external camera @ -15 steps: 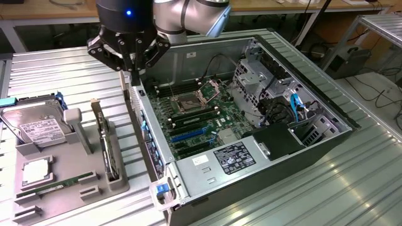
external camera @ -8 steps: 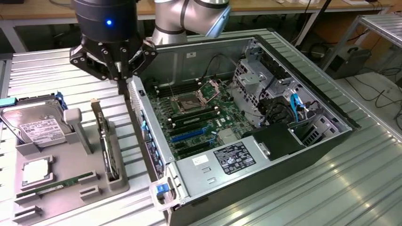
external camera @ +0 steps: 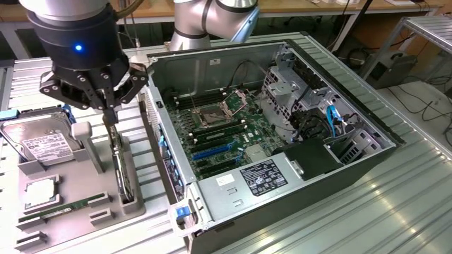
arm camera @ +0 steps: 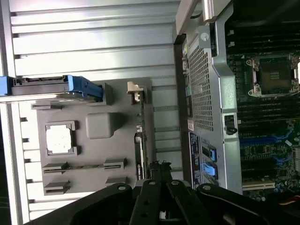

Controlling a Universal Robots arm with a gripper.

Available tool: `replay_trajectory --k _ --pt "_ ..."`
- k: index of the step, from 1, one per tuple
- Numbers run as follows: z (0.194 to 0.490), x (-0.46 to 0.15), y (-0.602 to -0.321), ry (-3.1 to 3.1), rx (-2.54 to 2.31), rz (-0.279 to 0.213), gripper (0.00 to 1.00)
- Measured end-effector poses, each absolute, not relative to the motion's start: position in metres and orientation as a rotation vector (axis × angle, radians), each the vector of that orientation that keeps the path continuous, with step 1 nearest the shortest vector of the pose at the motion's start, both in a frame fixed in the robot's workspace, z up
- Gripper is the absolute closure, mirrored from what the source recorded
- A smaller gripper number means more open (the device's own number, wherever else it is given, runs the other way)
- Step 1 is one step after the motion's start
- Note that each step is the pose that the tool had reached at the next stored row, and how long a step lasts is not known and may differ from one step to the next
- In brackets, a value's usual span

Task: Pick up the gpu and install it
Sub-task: 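Reach for the gpu, then pick up the gpu and move the gpu toward the slot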

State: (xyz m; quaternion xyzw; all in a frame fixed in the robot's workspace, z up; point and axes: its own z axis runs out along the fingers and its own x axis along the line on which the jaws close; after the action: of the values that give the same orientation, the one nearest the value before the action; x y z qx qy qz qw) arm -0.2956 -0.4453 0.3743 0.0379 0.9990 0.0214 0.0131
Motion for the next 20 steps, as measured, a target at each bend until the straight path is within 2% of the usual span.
replay_trajectory --k 17,18,20 --pt "0.3697 -0.3091 -0.4489 3.112 0.118 0.063 0.89" --pt "0.3697 -0.3091 -0.4489 3.112 0.118 0.063 0.89" --pt "0.3697 -0.3091 -0.4489 3.112 0.118 0.063 0.76"
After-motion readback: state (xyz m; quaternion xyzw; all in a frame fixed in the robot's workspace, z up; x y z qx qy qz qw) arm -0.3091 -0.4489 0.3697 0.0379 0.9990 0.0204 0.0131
